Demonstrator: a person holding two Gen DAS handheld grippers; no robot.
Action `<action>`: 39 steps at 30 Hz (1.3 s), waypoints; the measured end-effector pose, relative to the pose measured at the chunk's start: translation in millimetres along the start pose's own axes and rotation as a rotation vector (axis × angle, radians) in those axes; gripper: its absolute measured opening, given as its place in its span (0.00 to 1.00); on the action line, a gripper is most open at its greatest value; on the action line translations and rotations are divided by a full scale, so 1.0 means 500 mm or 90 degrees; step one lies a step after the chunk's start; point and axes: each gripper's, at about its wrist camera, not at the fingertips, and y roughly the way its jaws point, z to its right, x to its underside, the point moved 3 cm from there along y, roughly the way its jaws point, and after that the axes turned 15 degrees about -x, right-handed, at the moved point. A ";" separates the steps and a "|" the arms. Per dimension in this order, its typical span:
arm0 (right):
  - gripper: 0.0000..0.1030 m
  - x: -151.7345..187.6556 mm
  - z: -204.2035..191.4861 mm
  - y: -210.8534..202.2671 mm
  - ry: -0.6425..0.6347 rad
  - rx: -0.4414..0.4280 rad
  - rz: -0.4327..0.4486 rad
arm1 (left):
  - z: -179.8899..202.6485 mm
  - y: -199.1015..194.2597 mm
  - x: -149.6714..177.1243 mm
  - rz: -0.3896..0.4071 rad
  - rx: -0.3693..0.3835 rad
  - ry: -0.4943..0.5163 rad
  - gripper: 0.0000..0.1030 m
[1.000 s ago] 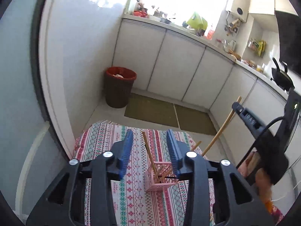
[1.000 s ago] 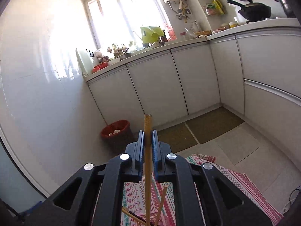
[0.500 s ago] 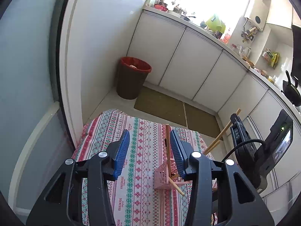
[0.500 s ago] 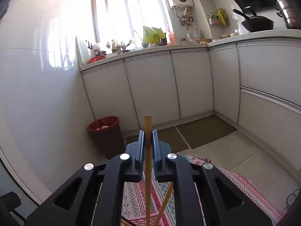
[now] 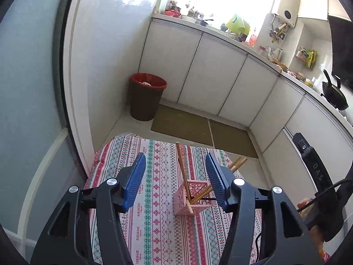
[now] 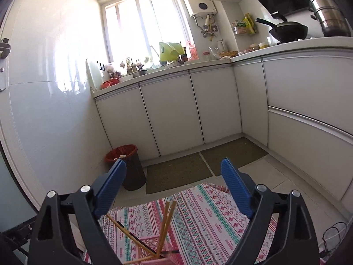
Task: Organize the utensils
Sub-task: 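Lift both open tools away from the pink basket toward the loose chopsticks, then grasp a wooden chopstick with the left tool while the right tool grasps another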
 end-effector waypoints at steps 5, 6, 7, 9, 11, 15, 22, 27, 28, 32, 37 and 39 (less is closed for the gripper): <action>0.91 0.024 0.048 -0.062 -0.001 0.002 -0.056 | 0.029 -0.033 0.013 0.002 -0.003 0.029 0.65; 0.92 0.031 0.055 -0.070 -0.002 0.002 -0.070 | 0.037 -0.037 0.017 -0.002 -0.004 0.039 0.68; 0.92 0.042 0.062 -0.080 -0.003 0.002 -0.084 | 0.047 -0.040 0.023 -0.005 -0.004 0.048 0.70; 0.93 0.064 0.081 -0.102 -0.002 0.005 -0.116 | 0.064 -0.044 0.036 -0.012 -0.001 0.061 0.72; 0.93 0.089 0.107 -0.128 0.006 0.011 -0.152 | 0.083 -0.044 0.063 -0.027 0.008 0.078 0.77; 0.93 0.152 0.186 -0.185 0.053 0.034 -0.223 | 0.135 -0.008 0.141 -0.094 0.022 0.131 0.84; 0.93 0.279 0.375 -0.302 0.124 0.089 -0.317 | 0.267 0.099 0.302 -0.256 0.043 0.286 0.86; 0.93 0.333 0.450 -0.351 0.145 0.066 -0.374 | 0.362 0.170 0.418 -0.344 0.051 0.383 0.86; 0.93 0.325 0.448 -0.356 0.147 0.042 -0.360 | 0.380 0.180 0.435 -0.355 0.047 0.402 0.86; 0.93 0.339 0.435 -0.372 0.089 0.050 -0.354 | 0.449 0.212 0.499 -0.402 0.062 0.448 0.85; 0.93 0.350 0.417 -0.368 0.023 0.055 -0.371 | 0.496 0.261 0.562 -0.441 0.027 0.496 0.76; 0.93 0.353 0.423 -0.367 0.019 0.061 -0.375 | 0.504 0.276 0.579 -0.454 0.025 0.503 0.67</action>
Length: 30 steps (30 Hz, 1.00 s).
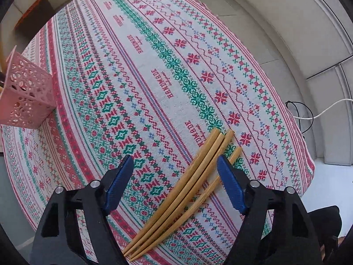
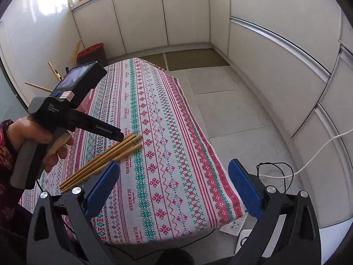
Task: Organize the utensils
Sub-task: 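Grasp a wooden chopstick with the left tool while the right tool grasps another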
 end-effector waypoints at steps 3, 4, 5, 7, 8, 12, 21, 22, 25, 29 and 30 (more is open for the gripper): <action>0.93 -0.001 0.012 -0.002 0.021 0.000 0.003 | 0.014 0.024 -0.005 -0.006 -0.015 0.019 0.56; 0.93 -0.001 0.018 -0.001 0.030 0.000 0.002 | 0.015 0.030 -0.007 -0.008 -0.016 0.019 0.54; 0.93 -0.003 0.023 -0.001 0.037 0.000 0.001 | 0.015 0.035 -0.008 -0.007 -0.027 0.022 0.49; 0.93 -0.005 0.033 0.003 0.053 -0.001 -0.003 | 0.008 0.040 -0.011 -0.006 -0.018 0.021 0.47; 0.93 -0.006 0.037 0.003 0.060 -0.001 -0.004 | -0.001 0.042 -0.012 -0.007 -0.008 0.018 0.45; 0.93 -0.009 0.046 0.012 0.084 -0.005 -0.014 | -0.060 0.056 -0.017 -0.025 0.072 -0.022 0.43; 0.93 -0.010 0.044 0.039 0.110 -0.011 -0.032 | -0.132 0.064 -0.020 -0.023 0.071 -0.040 0.40; 0.93 -0.009 0.043 0.040 0.111 -0.010 -0.034 | -0.121 0.063 -0.022 -0.016 0.067 -0.038 0.40; 0.93 -0.011 0.041 0.041 0.114 -0.009 -0.034 | -0.118 0.050 -0.028 -0.003 0.106 -0.042 0.36; 0.93 -0.012 0.044 0.049 0.128 -0.011 -0.040 | -0.132 0.029 -0.051 0.021 0.086 -0.040 0.35; 0.93 -0.013 0.045 0.050 0.132 -0.012 -0.042 | -0.139 0.031 -0.050 0.018 0.075 -0.032 0.32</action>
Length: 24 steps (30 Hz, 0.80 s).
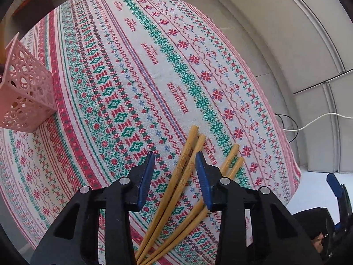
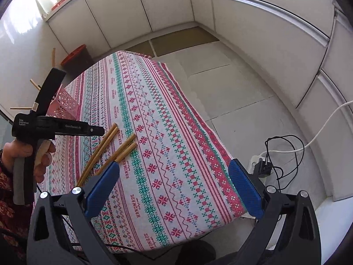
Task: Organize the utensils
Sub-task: 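Grasp a wooden chopstick with the left tool while the right tool grasps another, then carry the left tool's chopstick over the pink basket while the right tool carries its chopstick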
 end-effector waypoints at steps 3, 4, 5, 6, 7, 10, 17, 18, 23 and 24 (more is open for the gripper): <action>0.93 -0.001 0.000 0.003 0.013 -0.006 -0.004 | 0.012 0.029 0.008 -0.025 -0.016 0.028 0.25; 0.93 -0.002 0.000 0.004 0.017 -0.007 -0.005 | 0.016 0.031 0.006 -0.019 -0.022 0.037 0.25; 0.93 -0.002 0.000 0.006 0.022 -0.006 -0.007 | 0.020 0.031 0.005 -0.016 -0.034 0.045 0.21; 0.93 -0.002 0.001 0.009 0.028 -0.005 -0.010 | 0.024 0.033 0.003 -0.011 -0.047 0.053 0.19; 0.93 -0.003 0.003 0.013 0.038 -0.002 -0.016 | 0.046 0.036 0.001 -0.005 -0.059 0.060 0.17; 0.93 -0.008 0.010 0.039 0.090 0.020 -0.039 | 0.078 0.035 0.008 0.022 -0.091 0.086 0.12; 0.69 0.012 0.008 0.158 0.267 0.042 -0.128 | 0.070 -0.034 0.055 0.070 -0.087 0.068 0.07; 0.63 0.014 0.003 0.172 0.278 0.042 -0.135 | 0.059 -0.056 0.069 0.085 -0.086 0.065 0.07; 0.49 0.002 -0.036 0.230 0.323 0.035 -0.143 | 0.010 -0.127 0.118 0.131 -0.077 0.042 0.07; 0.45 -0.002 -0.043 0.240 0.327 0.038 -0.145 | -0.003 -0.138 0.127 0.139 -0.078 0.036 0.07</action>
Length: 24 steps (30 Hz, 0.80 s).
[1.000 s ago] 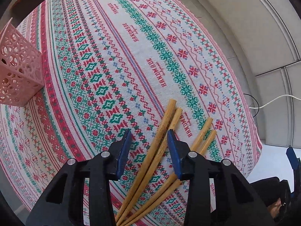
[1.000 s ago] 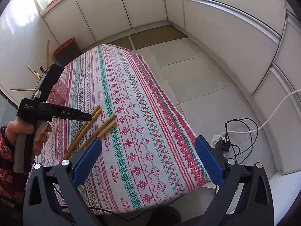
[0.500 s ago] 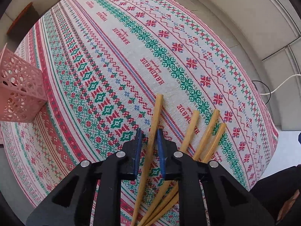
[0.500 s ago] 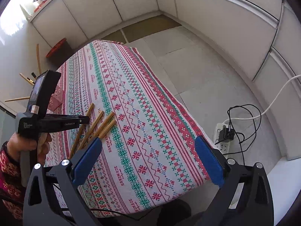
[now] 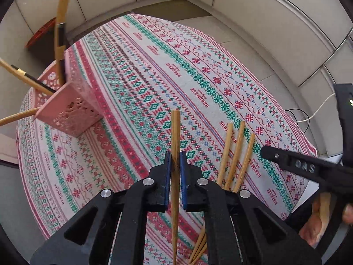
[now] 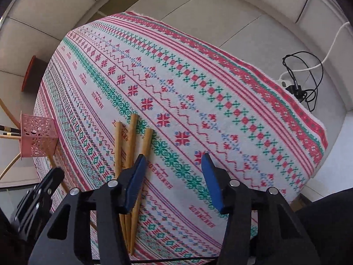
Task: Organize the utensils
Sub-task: 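Carry the left tool's chopstick over the pink basket while the right tool carries its chopstick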
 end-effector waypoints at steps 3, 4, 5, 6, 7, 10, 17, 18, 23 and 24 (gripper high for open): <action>0.39 0.000 -0.023 0.028 0.009 0.011 -0.006 | -0.050 -0.021 0.022 0.016 -0.005 -0.018 0.07; 0.37 -0.001 -0.033 0.038 0.009 0.018 -0.011 | -0.064 -0.024 0.023 0.020 -0.005 -0.024 0.07; 0.35 -0.001 -0.038 0.044 0.008 0.031 -0.011 | -0.074 -0.030 0.029 0.025 -0.006 -0.030 0.07; 0.30 -0.002 -0.041 0.043 0.003 0.041 0.001 | -0.085 -0.038 0.033 0.030 -0.007 -0.036 0.07; 0.22 -0.002 -0.046 0.045 -0.004 0.050 0.006 | -0.095 -0.048 0.034 0.038 -0.007 -0.041 0.07; 0.10 0.004 -0.056 0.052 -0.013 0.068 0.024 | -0.122 -0.068 0.034 0.061 -0.004 -0.055 0.07; 0.08 0.029 -0.074 0.003 -0.064 0.017 0.084 | -0.156 -0.150 0.048 0.115 0.000 -0.090 0.07; 0.08 0.036 -0.079 -0.015 -0.083 0.011 0.095 | -0.156 -0.160 0.049 0.123 -0.001 -0.093 0.06; 0.08 0.075 -0.100 -0.100 -0.148 -0.048 0.114 | -0.149 -0.196 0.058 0.152 -0.015 -0.107 0.06; 0.08 0.079 -0.107 -0.112 -0.157 -0.060 0.117 | -0.146 -0.204 0.059 0.156 -0.019 -0.110 0.06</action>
